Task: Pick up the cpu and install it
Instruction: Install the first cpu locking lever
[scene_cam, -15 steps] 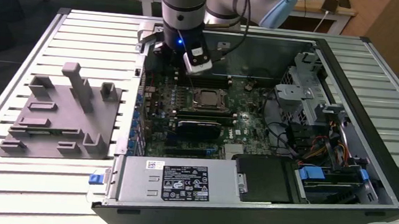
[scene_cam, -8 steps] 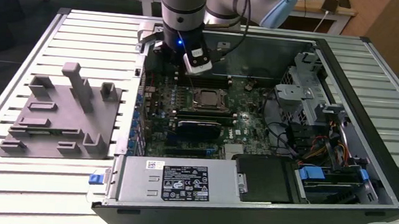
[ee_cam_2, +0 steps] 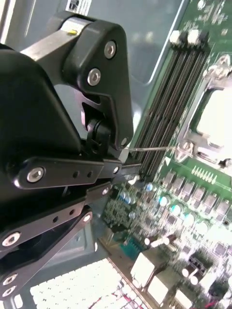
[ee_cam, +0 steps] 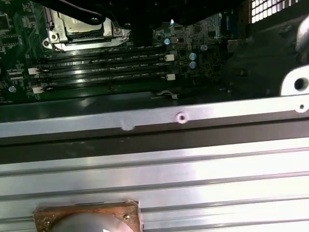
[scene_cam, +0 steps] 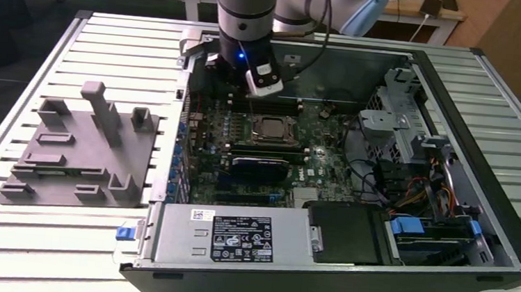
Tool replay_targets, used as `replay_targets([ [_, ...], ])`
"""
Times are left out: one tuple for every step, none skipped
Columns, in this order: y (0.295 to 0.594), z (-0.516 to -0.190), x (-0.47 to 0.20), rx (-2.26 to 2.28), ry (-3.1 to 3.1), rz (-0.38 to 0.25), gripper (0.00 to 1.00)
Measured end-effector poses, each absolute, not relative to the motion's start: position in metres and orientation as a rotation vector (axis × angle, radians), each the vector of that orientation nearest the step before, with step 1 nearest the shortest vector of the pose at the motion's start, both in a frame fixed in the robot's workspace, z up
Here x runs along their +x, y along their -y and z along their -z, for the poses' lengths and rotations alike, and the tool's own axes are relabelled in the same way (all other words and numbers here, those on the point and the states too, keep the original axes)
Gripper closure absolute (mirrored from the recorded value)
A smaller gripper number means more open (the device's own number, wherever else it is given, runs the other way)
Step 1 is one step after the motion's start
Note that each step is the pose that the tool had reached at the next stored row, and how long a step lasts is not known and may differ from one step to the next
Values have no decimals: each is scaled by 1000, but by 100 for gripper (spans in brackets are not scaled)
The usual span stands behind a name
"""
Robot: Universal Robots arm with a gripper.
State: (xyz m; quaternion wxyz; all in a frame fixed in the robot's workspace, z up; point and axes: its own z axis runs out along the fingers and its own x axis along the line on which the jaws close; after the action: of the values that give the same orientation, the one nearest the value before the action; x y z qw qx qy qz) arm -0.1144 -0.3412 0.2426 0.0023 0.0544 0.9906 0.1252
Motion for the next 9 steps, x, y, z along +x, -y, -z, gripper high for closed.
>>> replay_targets([
  [341,-243,-111,171,-3108,-393,89],
  [341,-243,-107,171,-3109,-393,89],
  [341,-243,-103,171,-3109,-393,89],
  [341,-243,-100,171,-3110,-393,89],
  [341,-243,-97,171,-3110,-393,89],
  [341,-243,-94,171,-3110,-393,89],
  [341,-243,-91,171,-3111,-393,89],
  [341,-243,-89,171,-3111,-393,89],
  [341,-243,-87,171,-3111,-393,89],
])
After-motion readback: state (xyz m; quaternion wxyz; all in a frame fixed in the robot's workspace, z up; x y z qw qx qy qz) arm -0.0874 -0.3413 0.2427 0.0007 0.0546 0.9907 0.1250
